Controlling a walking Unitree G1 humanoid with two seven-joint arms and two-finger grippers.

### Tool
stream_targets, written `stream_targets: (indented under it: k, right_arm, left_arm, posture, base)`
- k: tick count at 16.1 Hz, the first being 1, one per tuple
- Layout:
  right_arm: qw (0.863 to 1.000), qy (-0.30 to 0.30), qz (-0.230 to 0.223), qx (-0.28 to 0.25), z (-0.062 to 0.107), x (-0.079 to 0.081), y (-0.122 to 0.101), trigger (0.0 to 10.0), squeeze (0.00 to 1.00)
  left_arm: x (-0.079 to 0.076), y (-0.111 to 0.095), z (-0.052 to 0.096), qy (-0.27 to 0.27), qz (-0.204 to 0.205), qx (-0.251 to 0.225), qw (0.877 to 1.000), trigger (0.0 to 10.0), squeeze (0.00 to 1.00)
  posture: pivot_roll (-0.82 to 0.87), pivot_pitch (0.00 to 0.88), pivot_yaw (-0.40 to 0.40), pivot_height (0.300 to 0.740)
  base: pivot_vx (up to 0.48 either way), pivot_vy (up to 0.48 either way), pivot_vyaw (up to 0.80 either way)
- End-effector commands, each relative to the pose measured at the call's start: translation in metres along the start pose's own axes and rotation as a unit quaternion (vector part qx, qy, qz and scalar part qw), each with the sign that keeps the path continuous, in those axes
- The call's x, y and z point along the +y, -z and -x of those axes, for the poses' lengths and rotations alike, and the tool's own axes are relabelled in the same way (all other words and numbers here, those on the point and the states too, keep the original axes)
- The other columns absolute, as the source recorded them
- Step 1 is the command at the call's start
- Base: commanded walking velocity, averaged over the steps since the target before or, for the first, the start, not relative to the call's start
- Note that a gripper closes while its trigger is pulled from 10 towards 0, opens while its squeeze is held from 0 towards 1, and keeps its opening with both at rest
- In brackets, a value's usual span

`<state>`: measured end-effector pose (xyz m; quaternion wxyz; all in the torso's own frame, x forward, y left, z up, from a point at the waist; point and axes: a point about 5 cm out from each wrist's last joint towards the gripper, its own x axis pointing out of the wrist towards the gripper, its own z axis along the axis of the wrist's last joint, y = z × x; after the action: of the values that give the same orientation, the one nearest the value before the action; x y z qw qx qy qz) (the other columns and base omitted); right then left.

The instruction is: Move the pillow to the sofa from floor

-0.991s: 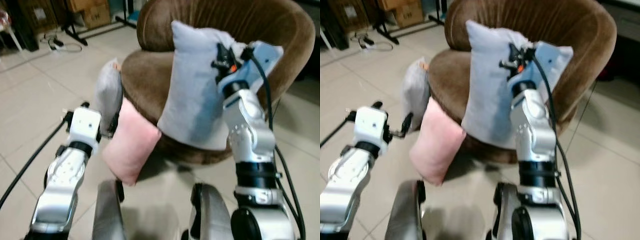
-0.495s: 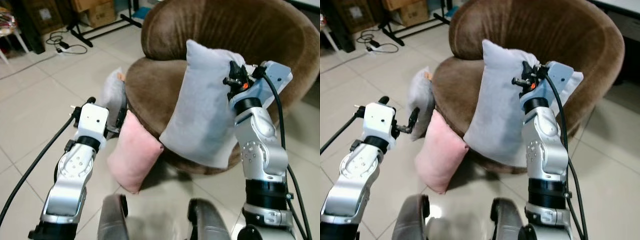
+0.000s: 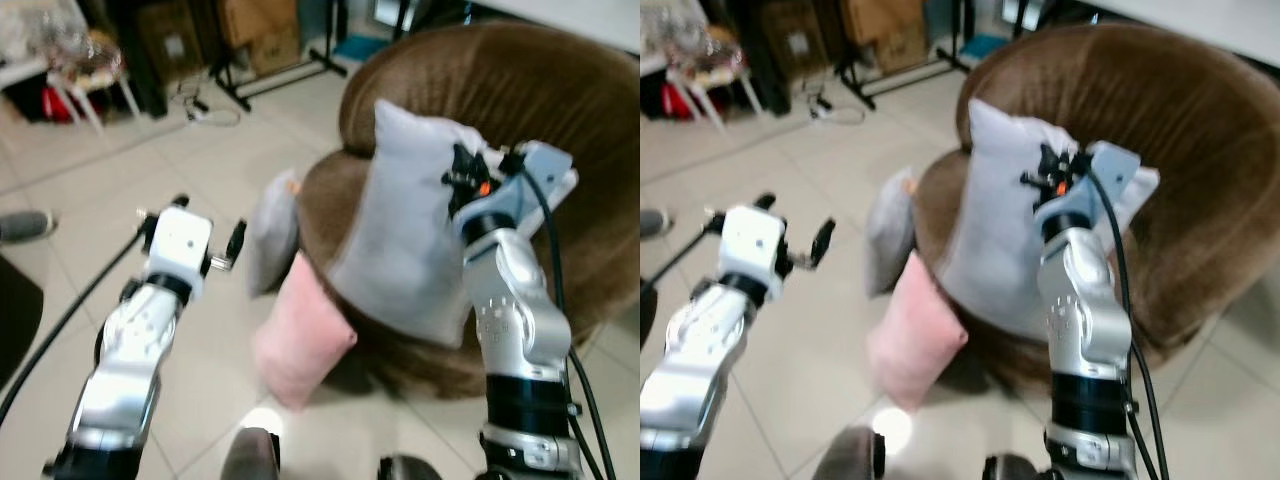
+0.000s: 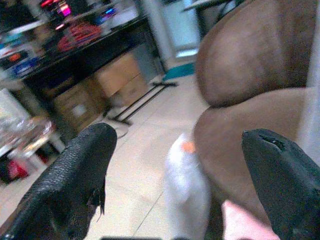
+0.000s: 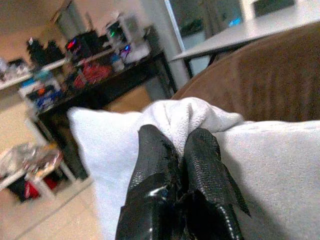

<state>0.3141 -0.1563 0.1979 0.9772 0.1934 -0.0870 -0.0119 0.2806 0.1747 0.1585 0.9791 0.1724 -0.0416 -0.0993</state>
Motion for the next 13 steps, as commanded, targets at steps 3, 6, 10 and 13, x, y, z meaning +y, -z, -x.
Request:
stream_targets:
  k: [3, 6, 10, 13]
  right_arm:
    - [0.999, 0.002, -0.008, -0.036, 0.001, 0.004, -0.017, 10.0, 0.00]
    - [0.999, 0.010, -0.008, -0.042, -0.001, 0.001, -0.020, 10.0, 0.00]
    - [1.000, 0.017, 0.010, -0.016, 0.005, -0.009, -0.006, 10.0, 0.00]
    - [1.000, 0.017, 0.010, -0.016, 0.005, -0.009, -0.006, 10.0, 0.00]
  left_arm:
    - [0.003, 0.009, 0.002, 0.006, -0.005, 0.023, 1.000, 10.0, 0.00]
    - [0.006, 0.007, -0.002, 0.000, -0.007, 0.020, 1.000, 10.0, 0.00]
    - [0.013, 0.010, 0.000, -0.019, -0.009, 0.023, 1.000, 10.0, 0.00]
    - [0.013, 0.010, 0.000, -0.019, -0.009, 0.023, 1.000, 10.0, 0.00]
  posture:
    - [-0.03, 0.000, 0.044, 0.740]
    - [-0.03, 0.000, 0.040, 0.740]
    - [-0.02, 0.000, 0.026, 0.740]
    - [-0.02, 0.000, 0.026, 0.740]
  base:
    - [0.000, 0.000, 0.00]
    - [0.000, 0.000, 0.00]
    - [0.000, 0.000, 0.00]
    - [0.000, 0.000, 0.00]
